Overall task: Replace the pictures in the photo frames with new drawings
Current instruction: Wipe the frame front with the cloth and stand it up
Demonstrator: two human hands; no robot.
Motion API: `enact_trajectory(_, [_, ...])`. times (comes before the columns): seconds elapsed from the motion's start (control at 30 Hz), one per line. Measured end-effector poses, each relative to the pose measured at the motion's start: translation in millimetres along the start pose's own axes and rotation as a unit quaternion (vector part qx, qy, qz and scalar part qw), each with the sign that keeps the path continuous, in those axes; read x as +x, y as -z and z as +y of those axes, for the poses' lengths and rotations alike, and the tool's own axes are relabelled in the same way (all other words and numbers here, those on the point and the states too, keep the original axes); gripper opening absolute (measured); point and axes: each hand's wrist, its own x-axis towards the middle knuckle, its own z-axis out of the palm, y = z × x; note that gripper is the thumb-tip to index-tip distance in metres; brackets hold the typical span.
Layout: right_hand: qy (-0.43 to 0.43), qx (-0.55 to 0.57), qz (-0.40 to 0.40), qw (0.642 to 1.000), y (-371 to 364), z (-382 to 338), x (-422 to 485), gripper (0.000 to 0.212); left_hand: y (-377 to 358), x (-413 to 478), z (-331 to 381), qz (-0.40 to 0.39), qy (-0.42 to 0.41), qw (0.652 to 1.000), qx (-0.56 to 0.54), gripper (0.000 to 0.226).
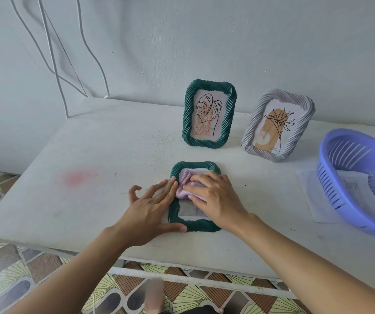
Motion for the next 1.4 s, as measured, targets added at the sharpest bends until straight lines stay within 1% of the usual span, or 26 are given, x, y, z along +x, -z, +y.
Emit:
enact_trajectory(0.1, [0.031,0.029,-0.021,0.999,4.2,-3.2,-10.1,0.029,-0.4,0.6,-0.5,0.011,-0.002,1.0,-0.001,0.108])
enact_trajectory(0.23, [0.065,0.05,-0.036,0.996,10.2,-2.3,-25.9,0.024,0.6,0.2,-0.4,0.01,-0.001,1.0,0.002,0.109])
enact_trajectory(0.33, [0.078,0.038,-0.041,0.995,13.9,5.9,-36.5,0.025,0.7,-0.6,-0.6,0.013,0.001,1.0,-0.005,0.108])
enact_trajectory(0.47, [0.094,-0.014,-0.028,0.995,22.5,13.6,-43.7,0.023,0.8,-1.5,-0.6,0.01,0.007,1.0,-0.017,0.105])
enact_trajectory(0.57, [0.075,-0.046,-0.011,0.996,29.9,17.4,-41.8,0.018,1.3,-1.5,-1.3,0.007,0.01,0.999,-0.032,0.104])
enact_trajectory(0.7, [0.011,-0.086,0.009,0.996,30.1,20.1,-27.1,0.015,0.7,-1.1,-1.9,0.007,0.01,0.999,-0.041,0.104])
enact_trajectory(0.8, [-0.032,-0.086,0.032,0.995,22.8,20.7,-9.7,0.016,0.1,-0.7,-0.9,0.012,0.011,0.999,-0.045,0.105])
enact_trajectory(0.9, [-0.055,-0.082,0.045,0.994,13.8,21.2,5.9,0.016,0.5,-0.2,-0.2,0.012,0.012,0.999,-0.043,0.105])
enact_trajectory(1.1, [-0.042,-0.02,0.074,0.996,-1.3,14.4,17.7,0.021,1.9,0.0,0.6,0.011,0.015,0.999,-0.04,0.105])
enact_trajectory(1.3, [-0.012,-0.01,0.072,0.997,-9.0,4.3,14.5,0.022,3.9,-0.3,1.7,0.018,0.017,0.999,-0.032,0.105])
enact_trajectory(1.4, [-0.004,-0.005,0.057,0.998,-9.1,-1.8,8.6,0.03,3.9,-0.5,1.9,0.024,0.017,0.999,-0.034,0.106])
